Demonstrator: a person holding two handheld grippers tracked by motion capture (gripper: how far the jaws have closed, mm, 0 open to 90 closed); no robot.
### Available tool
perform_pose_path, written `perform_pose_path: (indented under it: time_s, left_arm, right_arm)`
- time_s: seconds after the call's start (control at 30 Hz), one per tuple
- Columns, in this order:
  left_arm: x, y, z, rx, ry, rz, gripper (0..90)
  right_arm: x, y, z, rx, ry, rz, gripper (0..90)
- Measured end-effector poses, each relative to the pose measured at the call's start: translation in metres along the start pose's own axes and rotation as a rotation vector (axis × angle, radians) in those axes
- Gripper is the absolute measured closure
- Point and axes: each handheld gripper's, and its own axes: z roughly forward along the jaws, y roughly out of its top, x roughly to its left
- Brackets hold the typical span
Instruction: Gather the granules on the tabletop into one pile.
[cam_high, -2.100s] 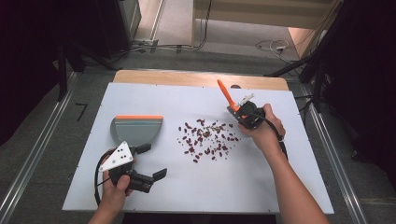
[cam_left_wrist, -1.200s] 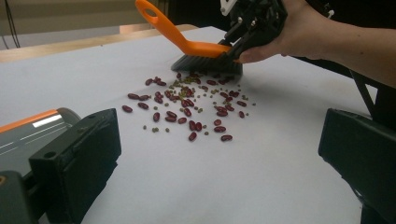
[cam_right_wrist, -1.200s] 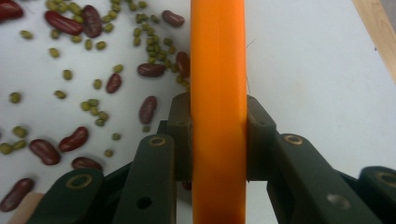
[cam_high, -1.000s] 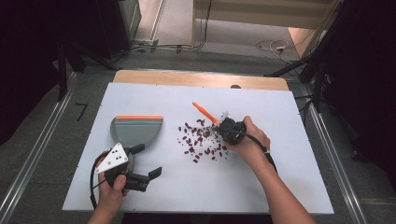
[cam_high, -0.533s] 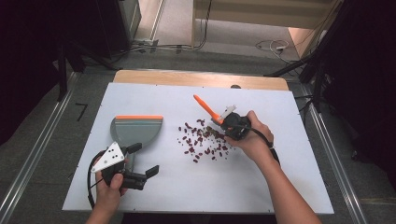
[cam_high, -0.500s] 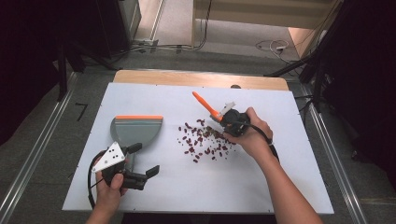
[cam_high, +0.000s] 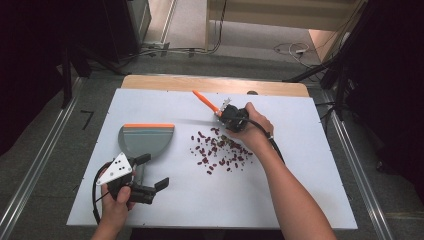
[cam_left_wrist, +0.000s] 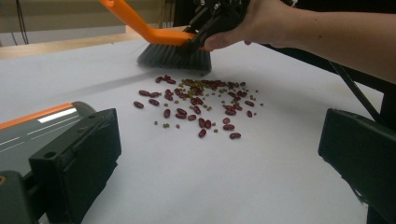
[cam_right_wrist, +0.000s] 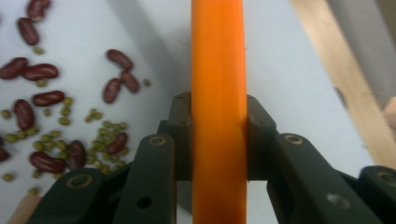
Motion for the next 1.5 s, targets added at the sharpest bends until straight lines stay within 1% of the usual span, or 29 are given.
perform_pose_path:
  time_s: [0.03,0.1,0.2,0.23,0.3,0.33,0.37,0.47,0.5,0.53,0.6,0.63,0.7,0.73,0.77,0.9,0.97,1.03,1.07,1.13,1.17,1.2,1.27,1.3,1.33,1.4,1.43,1.47,1.5]
  left_arm:
    - [0.001,0.0,0.0,-0.003,-0.002,-0.003,0.3]
    - [0.001,0.0,0.0,-0.003,0.002,-0.009,0.3]
    - [0.0,0.0,0.0,-0.001,0.001,-0.002,0.3]
    - [0.0,0.0,0.0,-0.001,0.001,0.0,0.3]
    - [-0.001,0.001,0.001,-0.005,0.0,-0.001,0.3]
    - [-0.002,0.001,0.001,-0.001,0.002,0.002,0.3]
    - [-0.002,0.001,0.001,0.0,0.001,0.003,0.3]
    - [-0.003,0.001,0.002,0.001,-0.002,0.001,0.3]
    - [-0.003,0.001,0.002,0.001,-0.003,0.003,0.3]
    - [-0.003,0.001,0.002,0.001,-0.002,0.003,0.3]
    - [-0.003,0.001,0.002,0.0,-0.003,0.001,0.3]
    - [-0.003,0.001,0.002,-0.001,-0.001,0.001,0.3]
    - [-0.003,0.001,0.001,-0.006,0.0,0.0,0.3]
    - [-0.003,0.001,0.001,-0.007,0.0,-0.002,0.3]
    - [-0.003,0.001,0.001,-0.005,0.002,-0.003,0.3]
    - [-0.003,0.001,0.001,-0.007,0.003,-0.003,0.3]
    - [-0.003,0.001,0.001,-0.006,0.004,-0.001,0.3]
    - [-0.003,0.001,0.001,-0.007,0.004,0.0,0.3]
    - [-0.003,0.001,0.001,-0.007,0.003,-0.001,0.3]
    - [-0.003,0.001,0.002,-0.003,0.005,0.001,0.3]
    - [-0.003,0.001,0.002,-0.003,0.003,0.0,0.3]
    - [-0.003,0.001,0.002,-0.001,0.003,0.001,0.3]
    - [-0.003,0.001,0.002,-0.001,0.003,0.0,0.3]
    - [-0.003,0.001,0.002,-0.002,0.005,0.0,0.3]
    - [-0.003,0.001,0.001,-0.004,0.004,0.0,0.3]
    - [-0.002,0.0,0.0,-0.003,0.006,-0.002,0.3]
    - [-0.002,0.0,0.0,-0.003,0.007,-0.003,0.3]
    - [-0.002,0.0,0.0,-0.002,0.007,-0.004,0.3]
    - [-0.002,-0.001,0.0,-0.002,0.007,-0.005,0.3]
  right_arm:
    - [0.003,0.001,0.001,-0.004,0.005,0.002,68.4]
    - [0.009,0.002,0.001,0.004,0.01,-0.022,68.3]
    - [0.015,0.001,-0.001,0.018,0.019,-0.058,68.2]
    - [0.019,-0.001,-0.003,0.017,0.043,-0.064,68.1]
    - [0.023,-0.005,-0.006,0.015,0.051,-0.097,67.9]
    - [0.023,-0.005,-0.006,0.015,0.051,-0.097,67.9]
    - [0.025,-0.007,-0.008,0.016,0.063,-0.11,67.8]
    - [0.033,-0.013,-0.012,0.013,0.066,-0.151,67.7]
    - [0.035,-0.015,-0.013,0.01,0.067,-0.175,67.6]
    - [0.038,-0.017,-0.014,0.014,0.071,-0.178,67.5]
    - [0.041,-0.021,-0.019,0.011,0.085,-0.208,67.5]
    - [0.041,-0.021,-0.019,0.011,0.085,-0.208,67.5]
    - [0.045,-0.026,-0.024,0.009,0.1,-0.252,67.5]
    - [0.045,-0.026,-0.024,0.009,0.1,-0.252,67.5]
    - [0.047,-0.028,-0.025,0.008,0.103,-0.276,67.4]
    - [0.043,-0.03,-0.031,0.0,0.113,-0.291,67.6]
    - [0.036,-0.03,-0.035,-0.031,0.125,-0.269,68.2]
    - [0.027,-0.03,-0.039,-0.076,0.131,-0.217,68.4]
    - [0.023,-0.03,-0.039,-0.099,0.124,-0.204,68.5]
    - [0.018,-0.025,-0.039,-0.11,0.116,-0.186,68.5]
    - [0.016,-0.02,-0.037,-0.11,0.115,-0.201,68.5]
    - [0.017,-0.016,-0.035,-0.107,0.105,-0.204,68.5]
    - [0.019,-0.005,-0.03,-0.1,0.083,-0.251,68.5]
    - [0.023,0.007,-0.023,-0.096,0.058,-0.275,68.4]
    - [0.023,0.007,-0.023,-0.096,0.058,-0.275,68.4]
    - [0.027,0.015,-0.016,-0.119,0.032,-0.33,68.4]
    - [0.03,0.018,-0.012,-0.115,0.037,-0.338,68.4]
    - [0.034,0.022,-0.006,-0.111,0.049,-0.38,68.4]
    - [0.036,0.022,-0.004,-0.124,0.076,-0.392,68.4]
